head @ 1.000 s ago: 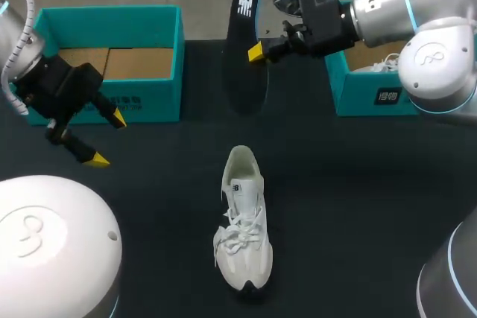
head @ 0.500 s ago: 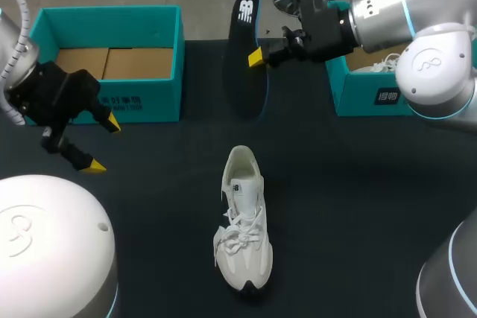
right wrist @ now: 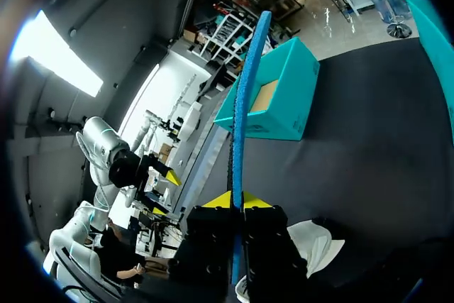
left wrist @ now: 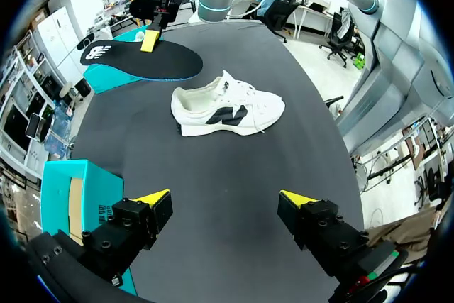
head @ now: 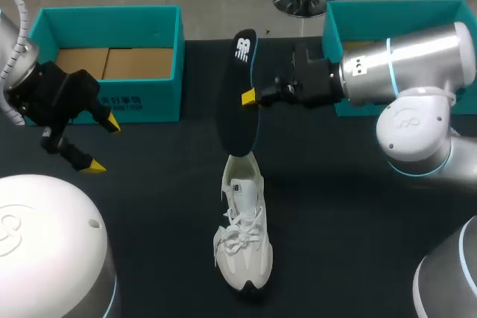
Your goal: Take the shoe out of the shoebox, open the shoe tongue, remove and reinsert the insole, then place the shoe into the shoebox
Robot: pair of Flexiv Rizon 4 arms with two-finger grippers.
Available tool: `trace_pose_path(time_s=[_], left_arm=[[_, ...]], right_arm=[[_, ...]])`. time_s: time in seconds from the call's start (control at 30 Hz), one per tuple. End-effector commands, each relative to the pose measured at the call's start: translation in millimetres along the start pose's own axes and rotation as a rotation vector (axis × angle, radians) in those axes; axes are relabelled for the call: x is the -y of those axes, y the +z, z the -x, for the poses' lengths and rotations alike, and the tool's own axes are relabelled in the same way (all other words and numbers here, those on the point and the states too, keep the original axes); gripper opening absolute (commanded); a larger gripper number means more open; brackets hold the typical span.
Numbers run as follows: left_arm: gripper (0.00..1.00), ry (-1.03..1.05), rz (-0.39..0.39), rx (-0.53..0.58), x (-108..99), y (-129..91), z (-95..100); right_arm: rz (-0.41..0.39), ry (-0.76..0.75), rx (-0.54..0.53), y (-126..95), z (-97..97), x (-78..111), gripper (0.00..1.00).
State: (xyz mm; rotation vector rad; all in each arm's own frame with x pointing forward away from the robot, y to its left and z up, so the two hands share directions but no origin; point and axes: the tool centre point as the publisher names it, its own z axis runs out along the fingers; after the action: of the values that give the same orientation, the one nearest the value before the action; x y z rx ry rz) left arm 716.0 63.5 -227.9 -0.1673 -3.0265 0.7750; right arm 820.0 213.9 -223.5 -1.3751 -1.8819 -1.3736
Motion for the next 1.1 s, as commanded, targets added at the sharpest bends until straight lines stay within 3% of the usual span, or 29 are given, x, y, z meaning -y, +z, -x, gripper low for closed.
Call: trace_pose_path(time_s=[0.03,0.23,1.1], left_arm=[[1.0,0.0,0.002,0.001,0,0,-0.9],[1.0,0.0,0.002,0.001,0,0,-0.9],[1.0,0.0,0.002,0.001,0,0,-0.9]], right_arm=[[0.064,0.01,0.005,7,2.7,14.4,0.0],[0.035,0.068,0.035,11,7.0,33.4,0.0],[0.043,0.051,0.029,9,6.3,33.9,0.0]])
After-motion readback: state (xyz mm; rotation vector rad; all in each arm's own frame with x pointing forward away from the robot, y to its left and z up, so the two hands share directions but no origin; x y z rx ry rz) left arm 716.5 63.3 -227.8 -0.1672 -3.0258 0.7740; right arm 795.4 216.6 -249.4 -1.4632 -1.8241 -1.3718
